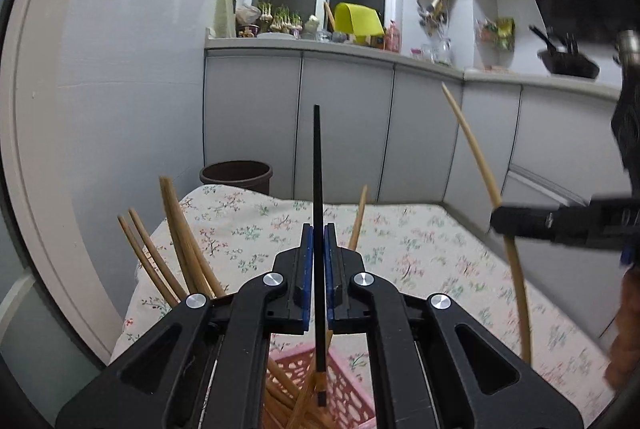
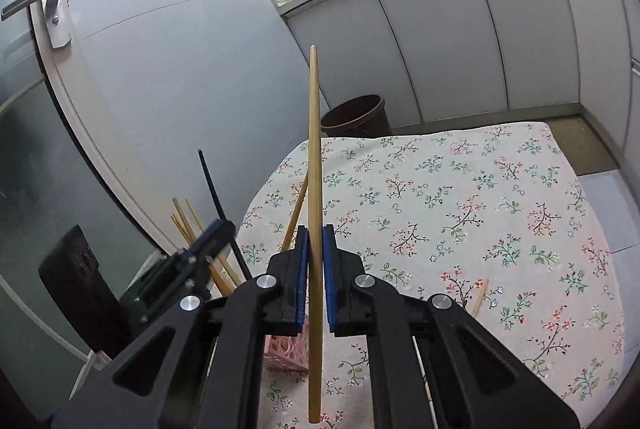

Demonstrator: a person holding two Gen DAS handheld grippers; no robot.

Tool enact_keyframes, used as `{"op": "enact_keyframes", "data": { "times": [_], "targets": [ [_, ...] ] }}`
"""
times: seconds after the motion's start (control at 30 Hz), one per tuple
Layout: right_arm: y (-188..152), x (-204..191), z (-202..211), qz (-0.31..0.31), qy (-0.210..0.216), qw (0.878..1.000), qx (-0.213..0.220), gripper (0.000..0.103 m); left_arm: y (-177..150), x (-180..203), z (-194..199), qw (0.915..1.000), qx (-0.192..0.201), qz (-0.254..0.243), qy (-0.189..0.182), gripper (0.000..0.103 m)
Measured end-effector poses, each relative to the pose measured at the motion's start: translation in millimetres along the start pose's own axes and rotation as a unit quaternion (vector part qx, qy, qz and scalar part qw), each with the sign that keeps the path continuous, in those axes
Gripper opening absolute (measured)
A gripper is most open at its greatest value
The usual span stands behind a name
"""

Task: Organize utensils
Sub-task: 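Lift both held items over the pink holder and drop them inside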

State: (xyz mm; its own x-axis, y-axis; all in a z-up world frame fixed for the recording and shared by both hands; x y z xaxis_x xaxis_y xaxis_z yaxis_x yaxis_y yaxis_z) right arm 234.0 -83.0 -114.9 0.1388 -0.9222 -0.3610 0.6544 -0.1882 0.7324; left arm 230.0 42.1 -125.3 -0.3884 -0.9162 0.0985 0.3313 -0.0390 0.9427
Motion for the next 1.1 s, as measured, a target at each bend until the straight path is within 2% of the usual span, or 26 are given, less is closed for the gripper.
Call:
{"op": "enact_keyframes", "data": {
  "times": [0.17,0.27,0.5,0.67,0.9,1.0,1.1],
  "targets": [
    [-2.0,-6.1,0.7,0.015,0.006,1.0,0.002,0.007,-21.4,-1.2,-1.4,0.9998,-0.021,0.0,-0.003,0.005],
    [-7.9,-11.8,0.3,0.022,0.003,1.0,-0.003,0.007,-30.9,0.1,-2.9,0.9986,-0.052,-0.003,-0.009,0.006],
    [-12.4,-21.1,-6.7,0.015,0.016,1.0,-0.006,0.007,-19.6,-12.6,16.2,0.9972,-0.068,0.027,-0.018,0.009],
    [-1.6,-42.4,-14.3,0.001,0.035,0.999,0.02,0.007,-7.8,-30.0,39.5,0.9949,-0.076,0.065,-0.011,0.009],
    [0.3,-85.6,-35.9,0.017,0.057,0.996,0.06,0.007,-11.9,-45.2,75.7,0.9908,-0.078,0.111,-0.001,0.009],
    [-8.5,-97.6,-42.1,0.051,0.039,0.995,0.078,0.007,-9.2,-46.4,86.0,0.9901,-0.075,0.119,-0.001,0.01],
    [-13.3,-95.5,-45.0,0.058,0.025,0.993,0.097,0.008,-8.8,-48.0,92.3,0.9896,-0.075,0.123,0.006,0.013]
  ]
}}
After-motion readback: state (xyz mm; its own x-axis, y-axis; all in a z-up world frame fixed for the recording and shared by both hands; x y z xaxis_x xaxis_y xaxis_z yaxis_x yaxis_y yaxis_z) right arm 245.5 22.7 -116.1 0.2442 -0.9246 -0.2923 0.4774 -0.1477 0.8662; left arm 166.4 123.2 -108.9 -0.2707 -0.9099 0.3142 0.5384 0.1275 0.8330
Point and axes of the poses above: each gripper's, at about its wrist camera, not at the fingertips, and z roughly against the way its jaws point, x to its right, y to its top, the point moved 8 cm from there along -z, roughly the way its jaws point, and after that the axes turned 9 degrees about -y, right-handed, at the moved point
